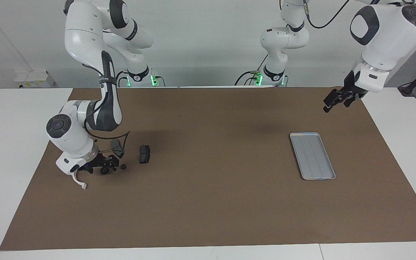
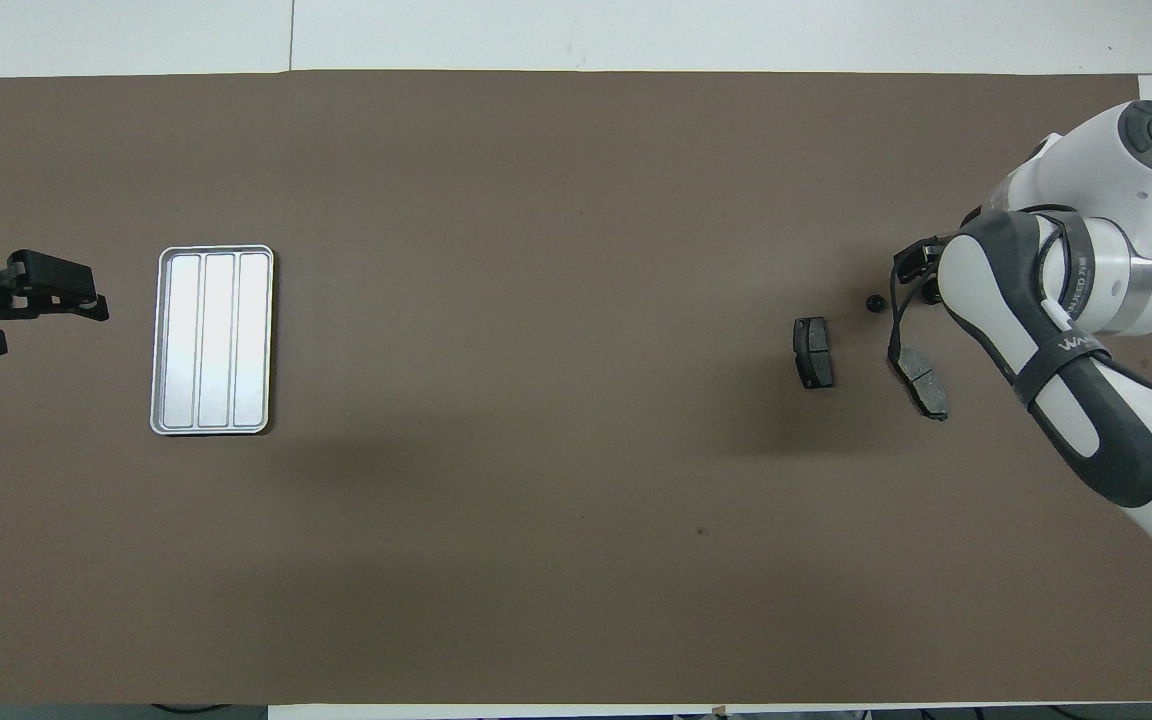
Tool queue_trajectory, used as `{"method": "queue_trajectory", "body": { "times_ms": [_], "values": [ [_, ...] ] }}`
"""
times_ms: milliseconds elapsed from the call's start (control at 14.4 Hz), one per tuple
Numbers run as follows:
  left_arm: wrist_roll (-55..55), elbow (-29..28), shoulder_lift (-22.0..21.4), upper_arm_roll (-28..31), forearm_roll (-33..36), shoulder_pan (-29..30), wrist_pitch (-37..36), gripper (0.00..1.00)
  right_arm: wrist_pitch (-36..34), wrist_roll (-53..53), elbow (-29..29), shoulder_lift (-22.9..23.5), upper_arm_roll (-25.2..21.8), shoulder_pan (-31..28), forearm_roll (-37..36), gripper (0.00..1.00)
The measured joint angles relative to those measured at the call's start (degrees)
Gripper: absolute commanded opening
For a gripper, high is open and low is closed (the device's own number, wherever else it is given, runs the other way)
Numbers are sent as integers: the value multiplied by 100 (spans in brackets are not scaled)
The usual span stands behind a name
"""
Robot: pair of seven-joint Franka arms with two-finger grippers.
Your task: Pick bearing gear from pile to tray
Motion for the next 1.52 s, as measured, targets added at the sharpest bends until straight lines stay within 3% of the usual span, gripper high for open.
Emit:
{"method": "queue_trajectory", "body": {
  "times_ms": [1177,1247,1524],
  "values": [
    [-84,-29,-4,25,0,7,0,100,239,-432,-373,16,-7,-44,0,92],
    [-84,-29,-4,25,0,7,0,100,239,-438,-376,15,-7,-44,0,88],
    [-84,-29,-4,14,0,6,0,100,240,-446,-389,13,-8,-44,0,55]
  ]
}}
